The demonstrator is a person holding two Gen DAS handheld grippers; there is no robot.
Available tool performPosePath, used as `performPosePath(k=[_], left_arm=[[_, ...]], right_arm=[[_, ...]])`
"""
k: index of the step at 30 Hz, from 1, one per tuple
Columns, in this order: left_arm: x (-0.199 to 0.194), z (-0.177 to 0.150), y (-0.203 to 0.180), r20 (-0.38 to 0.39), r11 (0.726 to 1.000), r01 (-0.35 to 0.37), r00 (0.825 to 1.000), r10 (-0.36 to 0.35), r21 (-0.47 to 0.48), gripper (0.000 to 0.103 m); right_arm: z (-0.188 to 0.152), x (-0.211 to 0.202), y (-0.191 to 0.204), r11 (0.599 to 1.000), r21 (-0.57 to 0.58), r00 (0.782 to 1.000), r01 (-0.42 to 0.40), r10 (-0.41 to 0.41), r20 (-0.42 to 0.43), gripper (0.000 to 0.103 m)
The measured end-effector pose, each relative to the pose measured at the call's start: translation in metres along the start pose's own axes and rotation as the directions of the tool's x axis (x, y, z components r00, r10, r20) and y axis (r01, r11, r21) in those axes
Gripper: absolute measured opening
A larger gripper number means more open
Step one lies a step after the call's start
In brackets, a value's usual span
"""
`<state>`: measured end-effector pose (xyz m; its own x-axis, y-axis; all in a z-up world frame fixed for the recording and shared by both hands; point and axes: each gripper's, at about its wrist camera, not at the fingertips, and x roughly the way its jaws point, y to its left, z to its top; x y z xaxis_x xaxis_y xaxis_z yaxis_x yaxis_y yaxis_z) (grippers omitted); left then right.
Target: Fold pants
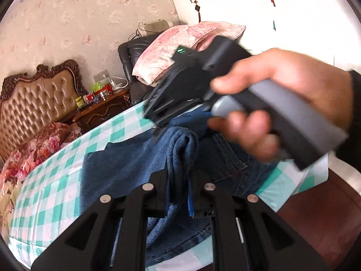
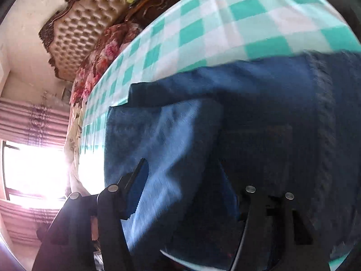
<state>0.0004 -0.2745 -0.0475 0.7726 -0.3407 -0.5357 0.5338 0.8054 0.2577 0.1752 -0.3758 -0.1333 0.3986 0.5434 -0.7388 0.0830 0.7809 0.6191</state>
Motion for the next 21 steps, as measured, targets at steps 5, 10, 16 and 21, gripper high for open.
performPosePath(k=[5,10,16,21], left_arm=[[-0.007,0.015,-0.012,0.043,0.996,-0.066,0.997,0.064,0.058,0.011],[-0.003,0.045,-0.048,0.140,0.990,-0.040,0.990,0.021,0.139,0.011],[0.054,0.033,-0.120,0.071,0.963,0.016,0.997,-0.037,0.271,0.012],[0.074,0.012,-0.144,0.026,0.939,0.004,1.000,-0.013,0.345,0.033]], right_arm=[[0.007,-0.035,0.026,0.988,-0.154,0.994,0.008,0.008,0.104,0.010],[0.017,-0.099,0.003,0.981,-0.185,0.978,0.050,-0.011,0.206,0.010],[0.018,-0.076,-0.068,0.959,-0.199,0.972,0.203,-0.173,0.158,0.010],[0.007,-0.068,-0.076,0.960,-0.225,0.974,0.167,-0.125,0.191,0.016]])
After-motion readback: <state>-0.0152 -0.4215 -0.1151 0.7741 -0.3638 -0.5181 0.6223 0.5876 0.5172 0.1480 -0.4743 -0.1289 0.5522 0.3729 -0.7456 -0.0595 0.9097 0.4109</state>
